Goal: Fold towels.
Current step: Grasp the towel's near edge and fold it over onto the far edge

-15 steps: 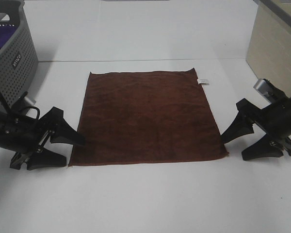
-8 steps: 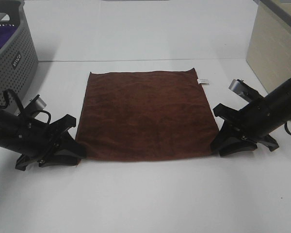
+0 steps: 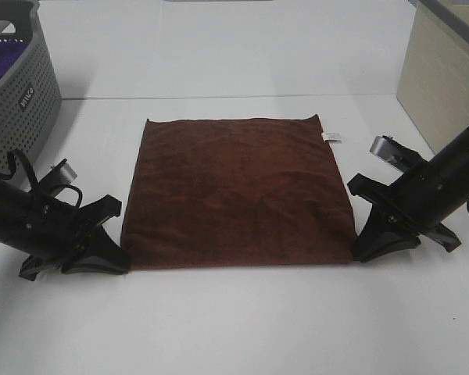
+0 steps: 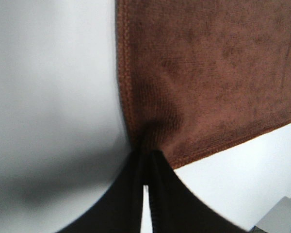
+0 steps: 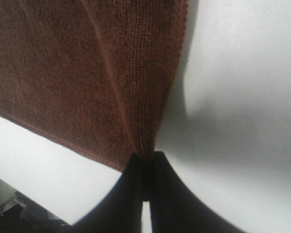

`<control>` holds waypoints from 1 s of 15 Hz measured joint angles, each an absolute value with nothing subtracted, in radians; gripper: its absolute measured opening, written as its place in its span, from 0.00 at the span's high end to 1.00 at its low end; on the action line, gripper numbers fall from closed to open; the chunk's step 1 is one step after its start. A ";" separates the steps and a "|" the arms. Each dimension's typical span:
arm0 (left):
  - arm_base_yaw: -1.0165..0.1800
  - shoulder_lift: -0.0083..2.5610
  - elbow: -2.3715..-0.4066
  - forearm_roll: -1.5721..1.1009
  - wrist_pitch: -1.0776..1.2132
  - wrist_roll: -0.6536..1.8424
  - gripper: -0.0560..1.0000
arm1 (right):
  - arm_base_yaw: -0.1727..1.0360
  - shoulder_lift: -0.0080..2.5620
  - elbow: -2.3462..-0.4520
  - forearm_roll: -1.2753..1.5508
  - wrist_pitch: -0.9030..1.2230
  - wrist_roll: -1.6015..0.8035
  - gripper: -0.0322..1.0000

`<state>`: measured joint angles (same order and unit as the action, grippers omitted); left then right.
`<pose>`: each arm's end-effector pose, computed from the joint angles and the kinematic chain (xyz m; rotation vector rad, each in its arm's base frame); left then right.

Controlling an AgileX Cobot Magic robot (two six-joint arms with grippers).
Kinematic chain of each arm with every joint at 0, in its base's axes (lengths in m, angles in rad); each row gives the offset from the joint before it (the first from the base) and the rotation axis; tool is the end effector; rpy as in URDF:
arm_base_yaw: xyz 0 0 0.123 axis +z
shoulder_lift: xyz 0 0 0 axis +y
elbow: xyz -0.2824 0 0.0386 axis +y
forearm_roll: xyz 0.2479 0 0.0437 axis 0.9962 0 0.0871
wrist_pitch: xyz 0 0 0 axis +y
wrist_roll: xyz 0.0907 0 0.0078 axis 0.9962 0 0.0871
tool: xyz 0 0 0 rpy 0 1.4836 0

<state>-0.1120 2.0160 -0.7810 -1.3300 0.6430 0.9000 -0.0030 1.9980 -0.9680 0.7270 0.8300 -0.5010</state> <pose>0.2896 -0.0860 0.0699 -0.2627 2.8845 -0.9883 0.3127 0.0438 0.0948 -0.0857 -2.9758 -0.7785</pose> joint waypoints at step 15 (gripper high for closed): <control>-0.119 1.857 -0.972 -0.945 0.728 0.487 0.93 | 0.007 1.922 -1.266 0.561 1.035 -0.266 0.94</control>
